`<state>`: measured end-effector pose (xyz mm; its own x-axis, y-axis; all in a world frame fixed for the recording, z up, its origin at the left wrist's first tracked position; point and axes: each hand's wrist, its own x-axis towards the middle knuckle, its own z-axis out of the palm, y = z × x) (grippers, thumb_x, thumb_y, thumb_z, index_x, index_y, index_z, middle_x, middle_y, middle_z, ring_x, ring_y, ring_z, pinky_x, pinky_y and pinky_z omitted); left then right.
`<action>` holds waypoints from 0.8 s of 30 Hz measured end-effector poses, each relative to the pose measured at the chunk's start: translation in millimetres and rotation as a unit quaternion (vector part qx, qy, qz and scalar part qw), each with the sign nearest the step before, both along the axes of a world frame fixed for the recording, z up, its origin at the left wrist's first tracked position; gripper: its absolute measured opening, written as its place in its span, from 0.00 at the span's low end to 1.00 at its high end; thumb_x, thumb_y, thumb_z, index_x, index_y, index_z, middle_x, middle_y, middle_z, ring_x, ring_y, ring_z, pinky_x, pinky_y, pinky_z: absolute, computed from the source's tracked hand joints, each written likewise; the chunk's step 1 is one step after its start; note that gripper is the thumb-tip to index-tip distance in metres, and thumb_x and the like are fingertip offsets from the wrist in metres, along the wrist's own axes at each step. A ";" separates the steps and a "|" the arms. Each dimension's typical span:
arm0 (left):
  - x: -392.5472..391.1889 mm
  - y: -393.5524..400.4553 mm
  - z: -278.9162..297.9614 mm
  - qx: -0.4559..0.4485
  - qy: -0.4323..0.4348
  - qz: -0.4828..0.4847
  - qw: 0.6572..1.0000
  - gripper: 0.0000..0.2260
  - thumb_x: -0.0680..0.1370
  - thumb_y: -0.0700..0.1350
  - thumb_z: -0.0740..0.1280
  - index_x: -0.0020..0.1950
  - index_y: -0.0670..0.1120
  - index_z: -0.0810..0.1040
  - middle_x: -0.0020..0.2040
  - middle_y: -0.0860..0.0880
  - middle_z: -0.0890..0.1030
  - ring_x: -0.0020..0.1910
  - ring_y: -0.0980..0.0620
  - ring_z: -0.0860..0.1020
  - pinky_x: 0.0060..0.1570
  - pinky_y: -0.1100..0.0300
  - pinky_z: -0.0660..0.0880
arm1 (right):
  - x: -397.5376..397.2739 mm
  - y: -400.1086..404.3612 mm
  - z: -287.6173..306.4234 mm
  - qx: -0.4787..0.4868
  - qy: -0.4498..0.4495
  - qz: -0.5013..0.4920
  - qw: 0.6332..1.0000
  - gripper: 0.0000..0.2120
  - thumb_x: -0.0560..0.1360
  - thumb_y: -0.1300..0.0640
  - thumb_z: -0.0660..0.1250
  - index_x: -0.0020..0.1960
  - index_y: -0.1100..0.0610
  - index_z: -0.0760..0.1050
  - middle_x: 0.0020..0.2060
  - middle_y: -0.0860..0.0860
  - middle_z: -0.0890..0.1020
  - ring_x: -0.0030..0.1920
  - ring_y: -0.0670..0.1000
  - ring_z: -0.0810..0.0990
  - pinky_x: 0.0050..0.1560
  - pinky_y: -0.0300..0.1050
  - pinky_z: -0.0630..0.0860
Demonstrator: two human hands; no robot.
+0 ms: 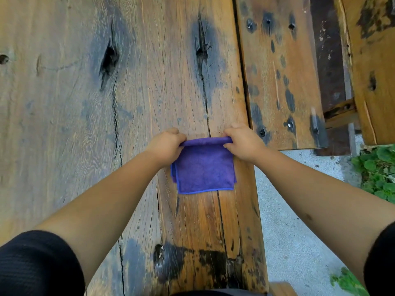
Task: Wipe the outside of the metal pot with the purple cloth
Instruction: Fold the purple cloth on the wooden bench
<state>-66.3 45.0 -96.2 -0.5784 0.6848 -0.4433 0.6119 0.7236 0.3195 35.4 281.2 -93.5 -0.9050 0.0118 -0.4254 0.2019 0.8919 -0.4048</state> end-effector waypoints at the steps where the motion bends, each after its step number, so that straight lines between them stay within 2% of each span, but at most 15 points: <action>1: 3.2 -5.1 4.8 0.023 0.016 -0.013 1.000 0.11 0.80 0.43 0.64 0.60 0.44 0.80 0.55 0.43 0.77 0.54 0.41 0.77 0.52 0.49 0.75 | 3.8 1.1 3.8 -0.001 0.010 0.006 1.000 0.04 0.73 0.59 0.69 0.45 0.55 0.74 0.46 0.52 0.74 0.51 0.57 0.75 0.48 0.50 0.72; 3: 13.3 -15.6 14.2 0.040 0.049 -0.054 0.997 0.10 0.79 0.44 0.64 0.58 0.45 0.80 0.53 0.46 0.79 0.54 0.43 0.78 0.52 0.50 0.74 | 15.4 1.3 11.1 0.003 0.020 0.027 0.999 0.04 0.73 0.60 0.68 0.45 0.56 0.74 0.46 0.54 0.78 0.50 0.57 0.76 0.47 0.51 0.74; 7: 41.0 -34.6 20.3 0.019 0.084 -0.094 0.992 0.10 0.80 0.47 0.63 0.56 0.47 0.80 0.53 0.50 0.81 0.55 0.46 0.79 0.52 0.54 0.69 | 47.1 -7.3 18.0 0.017 0.035 0.072 0.997 0.03 0.73 0.61 0.67 0.46 0.56 0.75 0.45 0.54 0.80 0.49 0.58 0.77 0.44 0.52 0.74; 10: 62.7 -46.0 15.0 0.003 0.090 -0.128 0.988 0.08 0.78 0.46 0.64 0.54 0.47 0.81 0.53 0.49 0.82 0.56 0.45 0.79 0.54 0.54 0.69 | 68.3 -16.4 14.7 0.068 0.020 0.132 0.989 0.04 0.72 0.60 0.66 0.47 0.56 0.76 0.46 0.53 0.81 0.51 0.58 0.77 0.48 0.51 0.74; 13: 86.2 -55.9 3.8 -0.003 0.081 -0.167 0.983 0.07 0.77 0.44 0.64 0.52 0.48 0.81 0.51 0.50 0.82 0.53 0.46 0.80 0.54 0.54 0.67 | 86.8 -21.4 6.0 0.114 -0.019 0.188 0.975 0.10 0.75 0.55 0.64 0.54 0.52 0.78 0.53 0.51 0.79 0.57 0.56 0.75 0.55 0.51 0.73; 15: 99.7 -61.4 -4.3 -0.011 0.084 -0.174 0.981 0.10 0.79 0.49 0.62 0.56 0.50 0.80 0.56 0.52 0.80 0.56 0.49 0.78 0.55 0.54 0.67 | 96.5 -23.3 1.0 0.111 -0.024 0.183 0.976 0.13 0.76 0.47 0.63 0.58 0.50 0.78 0.57 0.49 0.77 0.60 0.54 0.73 0.58 0.51 0.71; 17: 106.9 -64.2 -8.3 0.002 0.081 -0.136 0.987 0.16 0.78 0.57 0.62 0.58 0.51 0.81 0.59 0.53 0.79 0.58 0.50 0.77 0.56 0.53 0.68 | 98.0 -25.0 -0.4 0.112 -0.013 0.173 0.979 0.17 0.77 0.40 0.60 0.57 0.48 0.78 0.56 0.47 0.77 0.59 0.53 0.73 0.57 0.51 0.70; 19: 108.9 -62.1 -8.6 0.019 0.050 -0.079 0.995 0.18 0.77 0.60 0.62 0.57 0.51 0.82 0.57 0.54 0.79 0.57 0.52 0.78 0.55 0.53 0.69 | 93.4 -26.9 -0.5 0.112 -0.012 0.165 0.980 0.17 0.78 0.39 0.58 0.55 0.47 0.79 0.54 0.46 0.78 0.58 0.52 0.74 0.56 0.51 0.69; 22: 106.1 -52.6 -8.1 0.052 0.012 0.026 0.998 0.12 0.78 0.54 0.65 0.53 0.49 0.82 0.52 0.52 0.80 0.54 0.50 0.78 0.52 0.55 0.71 | 82.5 -30.8 0.8 0.113 -0.021 0.119 0.986 0.11 0.78 0.44 0.60 0.56 0.49 0.74 0.52 0.49 0.80 0.55 0.53 0.76 0.55 0.52 0.71; 24: 100.7 -46.8 -9.0 0.079 0.020 0.105 0.991 0.09 0.77 0.49 0.68 0.54 0.46 0.79 0.53 0.49 0.78 0.53 0.47 0.77 0.52 0.53 0.74 | 76.5 -35.0 -0.3 0.122 -0.012 0.083 0.989 0.13 0.77 0.45 0.63 0.58 0.51 0.71 0.53 0.51 0.80 0.55 0.54 0.76 0.55 0.53 0.73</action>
<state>34.4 -1.9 -105.2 -0.7300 0.6066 -0.3149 0.4676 0.7793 0.4172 111.9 246.2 -93.8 -0.8927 -0.0315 -0.4495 0.0512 0.9840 -0.1706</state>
